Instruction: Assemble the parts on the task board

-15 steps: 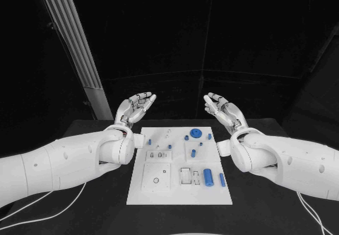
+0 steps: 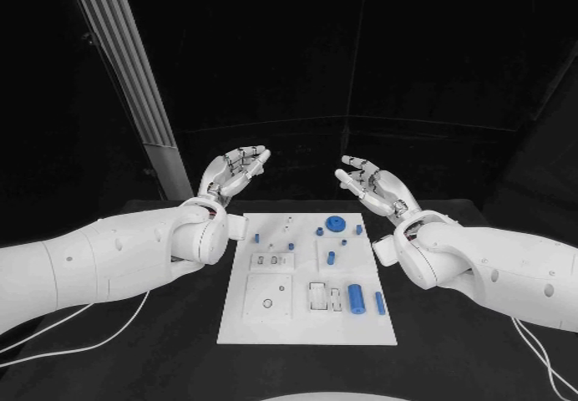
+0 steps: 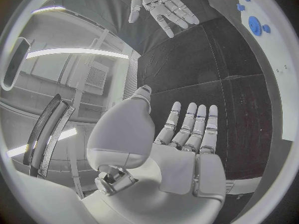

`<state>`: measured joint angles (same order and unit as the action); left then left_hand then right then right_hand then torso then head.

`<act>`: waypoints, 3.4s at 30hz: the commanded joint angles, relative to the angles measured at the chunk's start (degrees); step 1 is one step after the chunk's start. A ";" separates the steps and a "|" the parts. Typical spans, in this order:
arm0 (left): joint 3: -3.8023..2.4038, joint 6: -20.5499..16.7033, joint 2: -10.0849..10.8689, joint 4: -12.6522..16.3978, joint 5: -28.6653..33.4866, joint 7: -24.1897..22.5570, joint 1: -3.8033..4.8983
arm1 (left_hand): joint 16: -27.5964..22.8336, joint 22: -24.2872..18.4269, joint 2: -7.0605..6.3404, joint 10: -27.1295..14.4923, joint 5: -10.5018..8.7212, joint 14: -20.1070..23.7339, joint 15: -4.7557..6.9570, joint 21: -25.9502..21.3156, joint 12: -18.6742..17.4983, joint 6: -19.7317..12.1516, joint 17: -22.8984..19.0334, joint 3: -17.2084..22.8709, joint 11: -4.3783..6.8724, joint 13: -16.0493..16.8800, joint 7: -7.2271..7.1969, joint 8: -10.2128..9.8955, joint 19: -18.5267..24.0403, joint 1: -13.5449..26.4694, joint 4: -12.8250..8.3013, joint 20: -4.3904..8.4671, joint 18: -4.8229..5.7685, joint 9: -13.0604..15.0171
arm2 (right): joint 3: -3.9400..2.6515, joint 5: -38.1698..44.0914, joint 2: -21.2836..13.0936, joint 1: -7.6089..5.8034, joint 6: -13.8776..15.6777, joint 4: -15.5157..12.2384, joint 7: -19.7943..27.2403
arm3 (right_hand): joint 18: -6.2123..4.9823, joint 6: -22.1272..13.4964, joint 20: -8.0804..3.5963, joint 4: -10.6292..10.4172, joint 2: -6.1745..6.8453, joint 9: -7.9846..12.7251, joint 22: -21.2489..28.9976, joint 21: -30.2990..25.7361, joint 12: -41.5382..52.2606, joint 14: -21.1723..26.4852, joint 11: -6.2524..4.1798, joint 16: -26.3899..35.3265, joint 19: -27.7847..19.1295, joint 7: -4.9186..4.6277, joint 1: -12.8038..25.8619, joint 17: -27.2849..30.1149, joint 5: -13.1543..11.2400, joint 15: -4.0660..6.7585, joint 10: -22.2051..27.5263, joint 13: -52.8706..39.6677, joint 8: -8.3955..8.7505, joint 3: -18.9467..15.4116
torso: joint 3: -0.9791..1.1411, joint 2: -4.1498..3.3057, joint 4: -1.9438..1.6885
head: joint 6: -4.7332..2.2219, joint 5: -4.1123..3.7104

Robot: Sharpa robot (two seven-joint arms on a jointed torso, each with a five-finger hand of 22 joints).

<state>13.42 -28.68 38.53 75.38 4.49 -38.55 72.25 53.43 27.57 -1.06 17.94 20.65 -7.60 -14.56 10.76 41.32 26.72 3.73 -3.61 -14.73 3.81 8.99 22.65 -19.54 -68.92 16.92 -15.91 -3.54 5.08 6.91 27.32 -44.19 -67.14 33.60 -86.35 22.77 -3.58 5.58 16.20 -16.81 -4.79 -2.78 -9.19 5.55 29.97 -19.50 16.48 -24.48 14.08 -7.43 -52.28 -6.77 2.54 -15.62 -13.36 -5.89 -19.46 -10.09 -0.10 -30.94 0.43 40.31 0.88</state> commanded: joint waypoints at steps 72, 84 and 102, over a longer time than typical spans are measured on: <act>0.02 6.14 0.60 3.83 -3.53 -20.60 1.07 | 0.36 0.72 0.86 0.51 0.30 -0.03 -0.43 0.50 0.17 -2.31 0.03 0.15 -0.38 -0.09 7.91 1.73 0.43 -0.62 -0.07 -0.76 -1.23 -0.58 | -2.33 58.76 7.68 -4.42 -11.97 17.30 -18.88 | 3.58 38.11 -8.27 9.82 -3.77 -0.85 -80.81 84.45 -6.16 -68.75 -10.49 -64.25 75.92 -1.49 -36.94 -73.20 0.14 14.05 -32.46 2.37 -0.54 -3.34 | -0.84 -10.60 -3.01 | -0.55 -1.11; 0.02 6.18 0.64 3.56 -3.70 -20.37 1.06 | 0.40 0.73 1.07 0.46 0.29 -0.06 -0.43 0.51 0.15 -2.60 0.03 0.15 -0.39 -0.10 7.91 1.69 0.48 -0.62 -0.08 -0.76 -1.22 -0.65 | -2.44 69.15 10.23 -4.40 -17.36 18.85 -24.10 | 3.58 40.09 -9.23 9.45 -3.75 -0.92 -80.81 84.45 -9.80 -68.88 -11.24 -64.32 75.92 -0.73 -39.56 -73.78 0.14 14.99 -35.03 2.38 2.98 -2.86 | -0.93 -10.64 -2.98 | 0.03 -1.52; 0.02 6.39 0.37 3.01 -3.71 -20.36 1.05 | 0.43 0.65 1.25 0.41 0.30 -0.07 -0.44 0.48 0.14 -2.76 0.03 0.16 -0.39 -0.11 7.92 1.75 0.60 -0.65 -0.10 -0.76 -1.21 -0.68 | -2.44 70.05 11.30 -4.38 -22.19 20.03 -27.56 | 3.58 42.66 -9.48 6.60 -3.83 -1.00 -80.81 84.45 -12.07 -68.83 -11.60 -64.25 75.92 -0.35 -39.29 -73.43 0.14 15.29 -37.89 2.31 5.12 -3.99 | -0.93 -10.66 -2.90 | 0.16 -2.95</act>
<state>13.48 -23.04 38.99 78.43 1.28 -38.73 73.19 53.66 28.28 -0.37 18.14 20.65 -7.40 -14.75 10.98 41.32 24.35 3.70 -3.76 -14.94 3.76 8.88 24.26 -18.68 -69.62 16.74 -16.71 -4.40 4.46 4.53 96.32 -33.05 -71.41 13.54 -66.42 -3.36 -0.86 47.88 7.14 -9.87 -8.31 -3.74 -74.92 89.82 18.11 -84.05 4.84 -88.42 84.06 -7.83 -91.40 -74.93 3.02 -0.68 -50.96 -3.51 -14.62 -14.17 -1.02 -41.59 -2.50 40.41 -1.77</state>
